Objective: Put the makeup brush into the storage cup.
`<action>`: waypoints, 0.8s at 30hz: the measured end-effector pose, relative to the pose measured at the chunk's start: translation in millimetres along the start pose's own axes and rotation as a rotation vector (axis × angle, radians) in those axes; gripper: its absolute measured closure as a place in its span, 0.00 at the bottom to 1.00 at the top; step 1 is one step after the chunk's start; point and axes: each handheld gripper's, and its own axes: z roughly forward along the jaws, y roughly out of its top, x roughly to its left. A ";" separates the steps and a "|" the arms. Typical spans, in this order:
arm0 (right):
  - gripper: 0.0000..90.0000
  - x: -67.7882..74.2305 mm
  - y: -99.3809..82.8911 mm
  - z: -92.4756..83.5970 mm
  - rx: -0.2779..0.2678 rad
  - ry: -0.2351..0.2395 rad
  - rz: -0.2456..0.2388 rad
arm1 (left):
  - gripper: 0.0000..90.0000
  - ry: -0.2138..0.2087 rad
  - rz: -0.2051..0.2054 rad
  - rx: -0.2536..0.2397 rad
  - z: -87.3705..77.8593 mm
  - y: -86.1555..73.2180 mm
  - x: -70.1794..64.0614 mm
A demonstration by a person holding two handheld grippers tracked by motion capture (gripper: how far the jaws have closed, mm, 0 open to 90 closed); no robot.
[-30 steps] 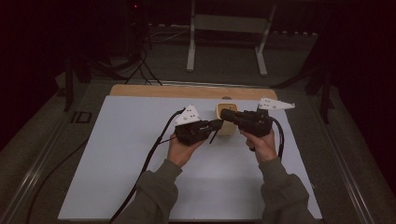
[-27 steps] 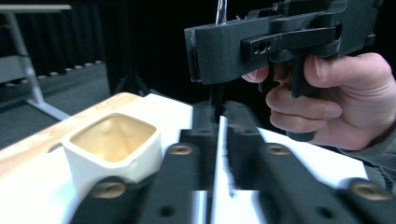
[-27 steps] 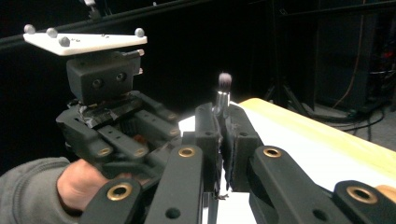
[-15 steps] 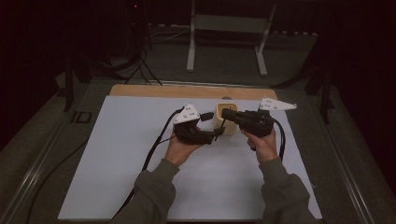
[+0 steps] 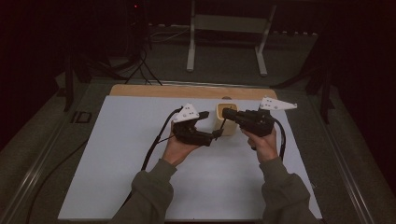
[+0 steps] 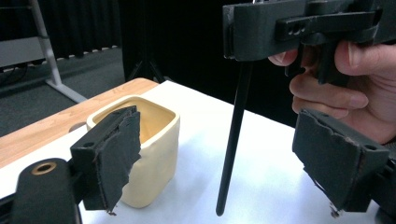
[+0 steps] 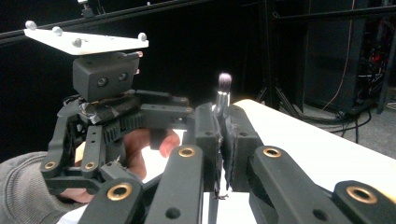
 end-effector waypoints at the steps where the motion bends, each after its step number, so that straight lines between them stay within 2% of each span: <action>1: 0.95 -0.1 0.2 -0.1 0.000 -0.001 -0.001 | 0.17 0.001 0.003 0.004 -0.2 0.0 -0.5; 15: 0.95 -4.1 2.0 -3.4 -0.001 -0.046 -0.015 | 0.16 0.015 0.030 0.035 -10.1 1.4 -3.1; 24: 0.95 -8.4 6.6 -5.3 0.006 -0.076 -0.019 | 0.16 0.034 0.028 0.042 -18.4 3.1 -1.3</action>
